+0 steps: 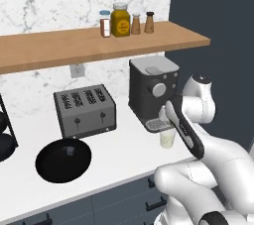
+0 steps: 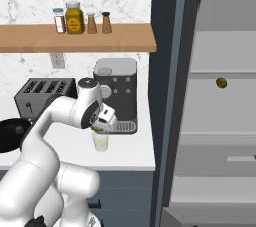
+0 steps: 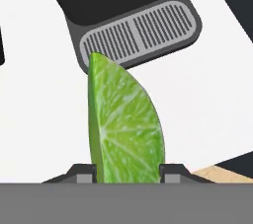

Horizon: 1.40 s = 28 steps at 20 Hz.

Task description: Grab a lemon wedge from the fridge and one ice cube from the ice bowl, and put them in the glass of lemonade.

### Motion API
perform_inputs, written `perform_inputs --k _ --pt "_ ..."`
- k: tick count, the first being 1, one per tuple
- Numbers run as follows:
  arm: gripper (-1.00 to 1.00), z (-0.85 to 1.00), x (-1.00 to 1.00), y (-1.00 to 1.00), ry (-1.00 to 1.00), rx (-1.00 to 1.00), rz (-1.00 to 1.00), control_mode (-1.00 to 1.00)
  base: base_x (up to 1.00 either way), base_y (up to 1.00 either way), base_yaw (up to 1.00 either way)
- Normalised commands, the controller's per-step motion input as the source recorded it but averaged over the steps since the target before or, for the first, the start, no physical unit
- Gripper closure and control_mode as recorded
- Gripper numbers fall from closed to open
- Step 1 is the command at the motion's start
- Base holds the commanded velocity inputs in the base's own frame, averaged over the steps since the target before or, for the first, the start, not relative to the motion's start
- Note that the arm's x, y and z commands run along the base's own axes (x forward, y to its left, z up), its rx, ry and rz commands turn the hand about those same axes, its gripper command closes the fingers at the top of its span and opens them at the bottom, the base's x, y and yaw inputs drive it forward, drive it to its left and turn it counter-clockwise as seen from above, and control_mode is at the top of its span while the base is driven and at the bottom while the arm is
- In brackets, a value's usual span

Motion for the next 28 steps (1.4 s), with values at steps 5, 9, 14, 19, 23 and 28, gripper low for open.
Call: perform_inputs --k 5,9,14,19,23,28 --pt "1.00 0.00 0.10 0.00 -0.01 -0.01 0.00 -1.00 0.00 0.00 0.00" --pt "1.00 0.00 -0.47 0.00 -0.03 0.00 0.00 -1.00 0.00 0.00 0.00" --pt "1.00 -0.12 -0.18 0.00 0.02 0.00 0.00 -1.00 0.00 0.00 0.00" --pt "1.00 -0.15 0.39 0.00 0.09 0.00 0.00 -1.00 0.00 0.00 0.00" --pt "1.00 -0.15 0.28 0.00 0.02 0.00 0.00 -1.00 0.00 0.00 0.00" --pt "1.00 -0.01 0.21 0.00 0.02 0.00 0.00 -1.00 0.00 0.00 0.00"
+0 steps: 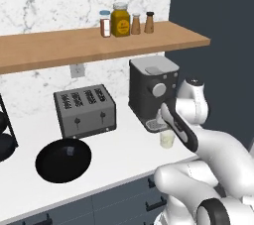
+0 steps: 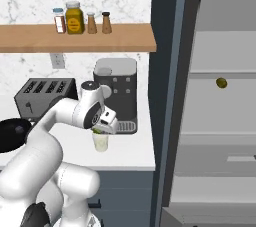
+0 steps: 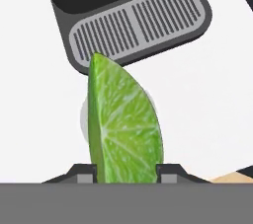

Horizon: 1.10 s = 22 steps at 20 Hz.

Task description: Grab a lemon wedge from the fridge and one ice cube from the ice bowl, and put them in the glass of lemonade.

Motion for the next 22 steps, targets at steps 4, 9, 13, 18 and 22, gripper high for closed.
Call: perform_inputs --k 4,9,13,18,22 --pt "1.00 -0.06 0.25 0.00 0.02 0.00 0.00 -1.00 0.00 0.00 0.00" --pt "1.00 -0.16 0.05 0.00 0.00 0.00 0.00 -1.00 0.00 0.00 0.00" --pt "1.00 -0.01 0.00 0.00 0.00 0.00 0.00 -1.00 0.00 0.00 0.00" --pt "-1.00 0.00 0.00 0.00 0.00 0.00 0.00 -1.00 0.00 0.00 0.00" --pt "-1.00 0.00 0.00 0.00 0.00 0.00 0.00 -1.00 0.00 0.00 0.00"
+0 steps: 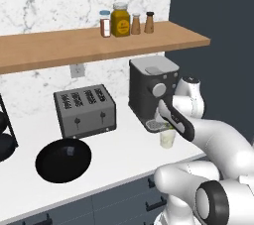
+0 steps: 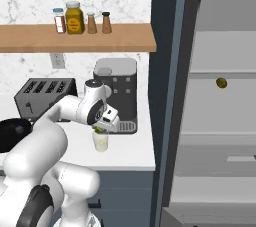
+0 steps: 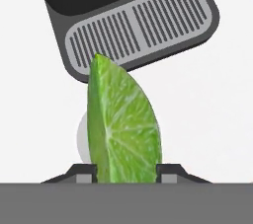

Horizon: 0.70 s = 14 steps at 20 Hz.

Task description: Grab a lemon wedge from the fridge and one ice cube from the ice bowl, and put them in the glass of lemonade.

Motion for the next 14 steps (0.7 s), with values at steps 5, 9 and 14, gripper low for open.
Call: perform_inputs --k 5,9,14 --pt "-1.00 0.00 0.00 0.00 0.00 0.00 0.00 -1.00 0.00 0.00 0.00" --pt "-1.00 0.00 0.00 0.00 0.00 0.00 0.00 -1.00 0.00 0.00 0.00" --pt "-1.00 0.00 0.00 0.00 0.00 0.00 0.00 -1.00 0.00 0.00 0.00"
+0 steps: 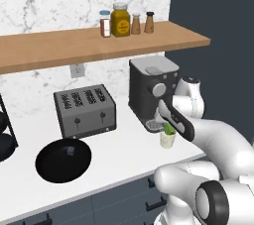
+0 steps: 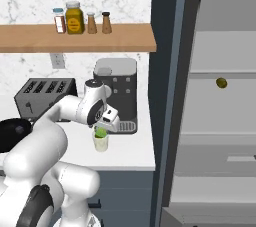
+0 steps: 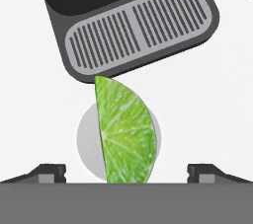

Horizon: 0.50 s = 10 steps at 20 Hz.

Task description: Grab a lemon wedge from the fridge and one ice cube from the ice bowl, and put them in the glass of lemonade.

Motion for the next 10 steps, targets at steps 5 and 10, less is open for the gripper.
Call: perform_inputs --k 5,10 --pt "-1.00 0.06 -0.13 0.00 0.00 0.00 0.00 -1.00 0.00 0.00 0.00" --pt "-1.00 0.20 -0.32 -0.01 -0.03 0.02 0.00 -1.00 0.00 0.00 0.00"
